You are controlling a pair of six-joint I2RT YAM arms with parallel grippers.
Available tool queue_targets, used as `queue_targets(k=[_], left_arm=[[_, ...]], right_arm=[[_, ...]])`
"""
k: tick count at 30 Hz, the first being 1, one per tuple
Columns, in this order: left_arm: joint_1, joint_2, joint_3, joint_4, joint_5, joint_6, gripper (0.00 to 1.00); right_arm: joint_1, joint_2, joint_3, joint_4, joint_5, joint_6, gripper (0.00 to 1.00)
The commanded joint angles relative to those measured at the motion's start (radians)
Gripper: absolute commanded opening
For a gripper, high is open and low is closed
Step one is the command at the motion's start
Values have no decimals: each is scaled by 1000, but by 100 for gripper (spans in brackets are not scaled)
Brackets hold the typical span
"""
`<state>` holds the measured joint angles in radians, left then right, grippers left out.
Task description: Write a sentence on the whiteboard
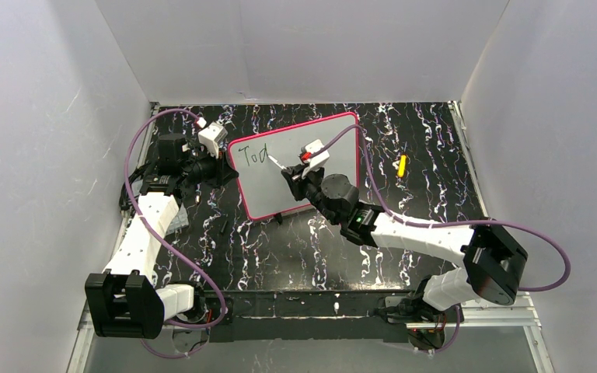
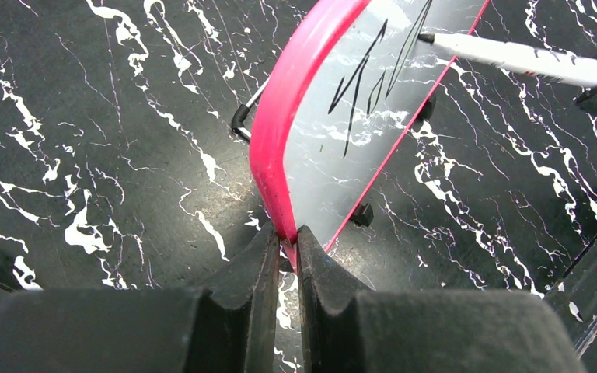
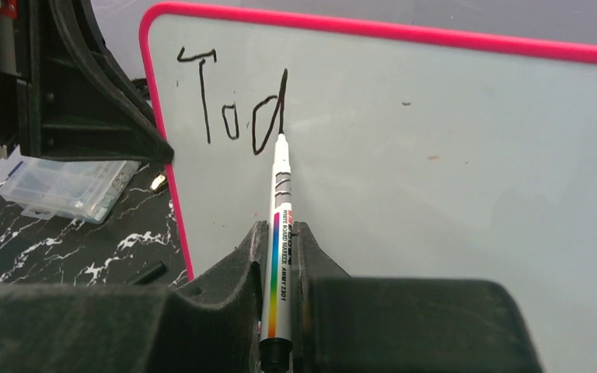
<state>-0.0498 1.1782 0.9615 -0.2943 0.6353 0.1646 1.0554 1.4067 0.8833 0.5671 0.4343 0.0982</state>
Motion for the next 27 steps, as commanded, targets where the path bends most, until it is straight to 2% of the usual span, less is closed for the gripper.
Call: queue_targets(k=[1,17,27], left_arm=[[-6,-24,-6,-42,12,19,0],[-6,-25,-9,-42,7,17,0],[-5,-26,-9,-42,5,18,0]], right_arm=[[-6,-7,-22,-9,17,21,1],[-6,-120,-29,7,20,13,1],[-15,-75,6,24,19,-11,1]])
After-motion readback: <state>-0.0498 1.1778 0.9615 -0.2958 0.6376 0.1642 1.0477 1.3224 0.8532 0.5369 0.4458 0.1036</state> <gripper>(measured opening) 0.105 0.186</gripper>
